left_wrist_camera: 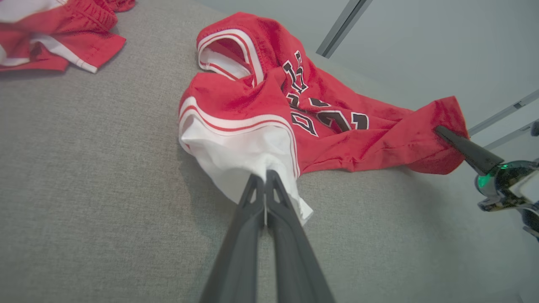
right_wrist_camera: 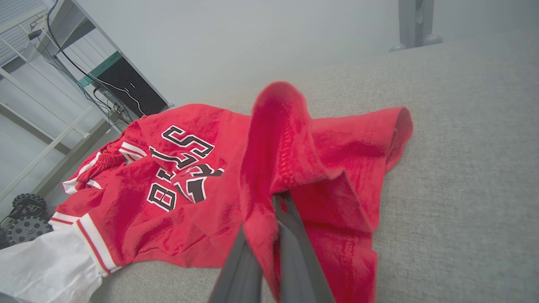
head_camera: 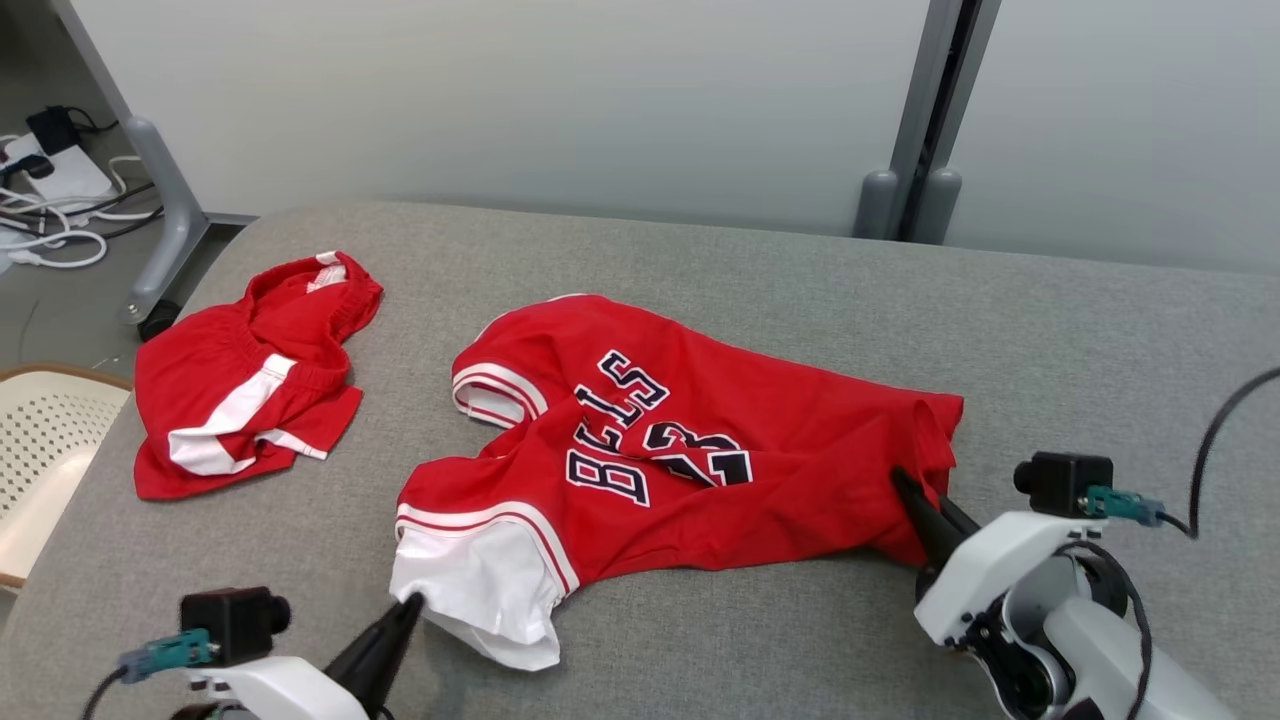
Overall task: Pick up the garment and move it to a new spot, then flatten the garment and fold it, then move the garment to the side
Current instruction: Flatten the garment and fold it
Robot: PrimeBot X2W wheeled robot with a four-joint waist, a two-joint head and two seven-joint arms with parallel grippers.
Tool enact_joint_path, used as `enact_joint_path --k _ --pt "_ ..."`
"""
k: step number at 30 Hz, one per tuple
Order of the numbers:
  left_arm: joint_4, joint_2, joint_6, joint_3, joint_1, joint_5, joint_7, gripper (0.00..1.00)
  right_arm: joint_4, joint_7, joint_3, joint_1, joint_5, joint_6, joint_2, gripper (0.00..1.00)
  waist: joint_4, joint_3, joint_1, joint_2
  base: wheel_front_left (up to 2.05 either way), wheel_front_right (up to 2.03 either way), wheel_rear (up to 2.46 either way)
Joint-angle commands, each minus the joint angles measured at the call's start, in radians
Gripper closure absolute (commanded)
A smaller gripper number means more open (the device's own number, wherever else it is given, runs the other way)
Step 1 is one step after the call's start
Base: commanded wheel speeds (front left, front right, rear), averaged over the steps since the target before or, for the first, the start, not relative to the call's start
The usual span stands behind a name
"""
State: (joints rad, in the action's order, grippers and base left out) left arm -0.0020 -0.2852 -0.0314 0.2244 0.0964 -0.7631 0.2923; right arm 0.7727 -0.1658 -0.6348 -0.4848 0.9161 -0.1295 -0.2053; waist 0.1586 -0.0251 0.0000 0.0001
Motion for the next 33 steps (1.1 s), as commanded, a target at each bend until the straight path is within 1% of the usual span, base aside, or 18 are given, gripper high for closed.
enact_joint_path --k 1,7,8,12,14,18,20,23,25,27,30,33 --pt "-0.047 -0.017 0.013 -0.019 0.018 -0.015 0.010 1.00 -0.048 0.018 0.002 0.042 0.030 -0.002 -0.023 1.00 -0.008 0.010 0.0000 -0.0001 0.00 0.00 0.00" --pt "-0.194 -0.041 0.051 -0.050 0.075 -0.038 0.041 1.00 -0.213 0.082 0.015 0.156 0.092 -0.002 -0.083 1.00 -0.027 0.027 0.0000 -0.0001 0.00 0.00 0.00" --pt "-0.194 -0.041 0.051 -0.050 0.075 -0.038 0.041 1.00 -0.213 0.082 0.015 0.156 0.092 -0.002 -0.083 1.00 -0.027 0.027 0.0000 -0.0001 0.00 0.00 0.00" --pt "-0.260 -0.048 0.073 -0.059 0.104 -0.042 0.058 1.00 -0.314 0.104 0.035 0.216 0.113 -0.002 -0.102 1.00 -0.038 0.030 0.0000 -0.0001 0.00 0.00 0.00" --pt "-0.286 -0.051 0.079 -0.062 0.107 -0.038 0.059 1.00 -0.357 0.114 0.049 0.239 0.112 -0.002 -0.117 1.00 -0.043 0.030 0.0000 -0.0001 0.00 0.00 0.00" --pt "-0.327 -0.055 0.087 -0.071 0.100 -0.031 0.049 1.00 -0.430 0.124 0.088 0.267 0.090 -0.002 -0.127 1.00 -0.053 0.028 0.0000 -0.0001 0.00 0.00 0.00" --pt "-0.344 -0.060 0.081 -0.074 0.079 -0.029 0.049 1.00 -0.459 0.134 0.110 0.273 0.080 -0.002 -0.130 1.00 -0.055 0.026 0.0000 -0.0001 0.00 0.00 0.00" --pt "-0.355 -0.083 0.070 -0.081 0.026 -0.017 0.060 1.00 -0.499 0.157 0.143 0.266 0.060 -0.002 -0.134 1.00 -0.058 0.009 0.0000 -0.0001 0.00 0.00 0.00" --pt "-0.348 -0.094 0.052 -0.084 -0.028 -0.029 0.072 1.00 -0.523 0.177 0.166 0.240 0.041 -0.002 -0.135 1.00 -0.063 -0.010 0.0000 -0.0001 0.00 0.00 0.00" --pt "-0.325 -0.130 0.040 -0.098 -0.096 -0.009 0.085 1.00 -0.544 0.199 0.190 0.203 0.030 -0.002 -0.127 1.00 -0.073 -0.037 0.0000 -0.0001 0.00 0.00 0.00" --pt "-0.275 -0.147 0.010 -0.106 -0.218 -0.033 0.106 1.00 -0.558 0.230 0.222 0.121 0.015 -0.002 -0.113 1.00 -0.093 -0.091 0.0000 -0.0001 0.00 0.00 0.00" --pt "-0.187 -0.182 -0.026 -0.116 -0.372 -0.041 0.128 1.00 -0.555 0.258 0.245 0.011 0.022 -0.002 -0.086 1.00 -0.108 -0.159 0.0000 -0.0001 0.00 0.00 0.00"
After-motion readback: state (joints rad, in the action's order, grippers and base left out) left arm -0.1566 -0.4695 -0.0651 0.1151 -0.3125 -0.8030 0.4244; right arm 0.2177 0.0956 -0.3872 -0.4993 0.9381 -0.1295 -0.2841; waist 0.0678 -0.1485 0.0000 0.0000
